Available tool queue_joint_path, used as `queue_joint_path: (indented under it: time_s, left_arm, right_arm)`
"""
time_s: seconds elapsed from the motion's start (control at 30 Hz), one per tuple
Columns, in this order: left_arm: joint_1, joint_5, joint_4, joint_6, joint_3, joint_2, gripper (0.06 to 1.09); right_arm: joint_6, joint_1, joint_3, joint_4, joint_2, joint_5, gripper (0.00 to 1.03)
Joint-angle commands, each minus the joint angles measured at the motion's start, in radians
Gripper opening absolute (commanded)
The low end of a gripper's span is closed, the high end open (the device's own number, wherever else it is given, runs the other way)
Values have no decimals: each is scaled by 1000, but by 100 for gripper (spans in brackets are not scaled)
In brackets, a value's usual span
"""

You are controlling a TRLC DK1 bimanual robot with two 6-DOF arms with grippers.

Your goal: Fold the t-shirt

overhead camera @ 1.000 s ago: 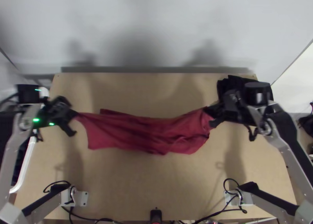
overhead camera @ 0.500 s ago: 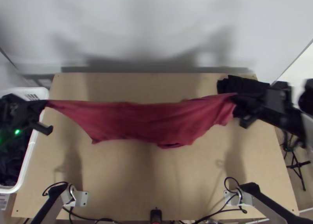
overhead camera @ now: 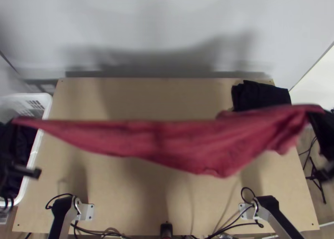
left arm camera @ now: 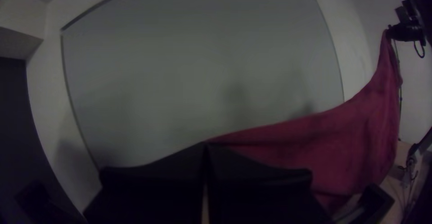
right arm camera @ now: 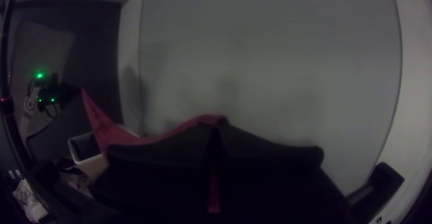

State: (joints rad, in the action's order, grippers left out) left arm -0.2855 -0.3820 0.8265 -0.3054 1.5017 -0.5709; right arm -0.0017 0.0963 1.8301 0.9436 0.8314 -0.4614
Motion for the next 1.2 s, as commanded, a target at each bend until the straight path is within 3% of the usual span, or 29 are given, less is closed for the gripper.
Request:
queue_joint_path:
  time_s: [0.0,0.17,0.3,0.47,0.63,0.7,0.83,1.0,1.17]
  left_arm:
    - [11,2,33,58,-46,192,10]
    - [-4,5,158,54,-43,284,10]
    - [-11,5,146,45,-170,330,10]
    - [-7,2,-119,-44,-531,309,10]
    - [54,15,-487,-64,-716,-26,10]
    - [134,88,-553,-112,-716,-175,10]
    - [370,290,-670,-186,-695,-408,10]
    - [391,313,-731,-169,-537,-705,10]
    - [428,319,-719,-156,-337,-1011,10]
  right_arm:
    - [60,-53,-134,-16,-172,-51,3]
    - [60,-64,-210,34,-256,-54,3]
    - [54,-76,-321,40,-278,-52,3]
    - [-26,-76,-664,-170,-238,-46,3]
    - [-123,-72,-848,-534,75,30,3]
    - [-139,-73,-824,-629,248,30,3]
    - [-159,-64,-664,-646,561,32,3]
    - [-196,-43,-503,-646,765,93,3]
    - [-219,-4,-296,-546,936,104,3]
